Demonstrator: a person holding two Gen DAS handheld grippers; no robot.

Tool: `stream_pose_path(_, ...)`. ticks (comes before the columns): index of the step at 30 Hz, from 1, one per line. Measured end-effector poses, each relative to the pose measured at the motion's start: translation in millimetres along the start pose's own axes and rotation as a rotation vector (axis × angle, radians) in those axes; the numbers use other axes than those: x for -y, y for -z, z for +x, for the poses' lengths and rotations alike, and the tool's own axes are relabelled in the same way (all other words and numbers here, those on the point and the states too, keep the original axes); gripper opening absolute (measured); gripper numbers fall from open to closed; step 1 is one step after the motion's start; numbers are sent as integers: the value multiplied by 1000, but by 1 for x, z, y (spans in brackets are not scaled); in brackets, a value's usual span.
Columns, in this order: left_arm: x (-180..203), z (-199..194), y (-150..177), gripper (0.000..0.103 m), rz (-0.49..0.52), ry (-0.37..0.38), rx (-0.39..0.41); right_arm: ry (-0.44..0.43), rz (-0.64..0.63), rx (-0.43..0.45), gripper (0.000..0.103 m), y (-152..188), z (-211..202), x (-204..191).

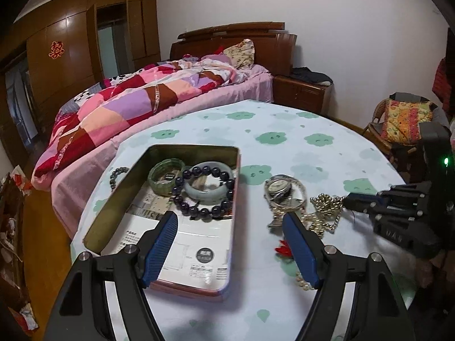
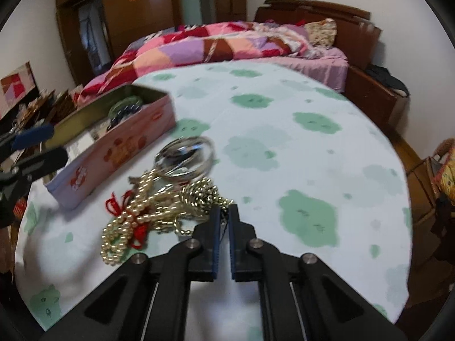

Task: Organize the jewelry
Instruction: 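Grasp the pearl necklace with the left tool while the right tool grasps the gold bead chain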

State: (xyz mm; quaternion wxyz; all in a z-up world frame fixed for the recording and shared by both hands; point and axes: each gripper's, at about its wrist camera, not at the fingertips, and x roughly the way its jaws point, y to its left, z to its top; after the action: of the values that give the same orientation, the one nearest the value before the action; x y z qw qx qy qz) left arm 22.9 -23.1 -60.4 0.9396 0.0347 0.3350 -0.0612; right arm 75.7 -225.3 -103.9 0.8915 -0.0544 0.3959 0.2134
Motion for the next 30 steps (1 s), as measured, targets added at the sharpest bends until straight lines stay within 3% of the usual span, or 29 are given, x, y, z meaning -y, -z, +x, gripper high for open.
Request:
stream_pose_path(11, 34, 14, 2, 75, 89, 81, -41, 42, 32, 11, 7, 7, -6, 20)
stream_pose_path(14, 42, 26, 1, 60, 106, 102, -80, 27, 10, 8, 7, 9, -4, 14)
stream_pose_path(17, 48, 39, 1, 52, 111, 118, -125, 17, 3, 9, 7, 11, -2, 11)
stream_pose_path(18, 49, 43, 1, 45, 108, 119, -137, 16, 4, 9, 7, 11, -1, 11)
stream_pose_path(23, 53, 59, 4, 32, 101, 146, -199, 10, 13, 13, 7, 13, -2, 14)
stream_pose_path(27, 56, 65, 6, 29, 100, 158, -219, 10, 10, 12, 7, 13, -1, 14)
stream_pose_path(30, 55, 68, 8, 14, 88, 186, -231, 10, 8, 12, 7, 14, -1, 13)
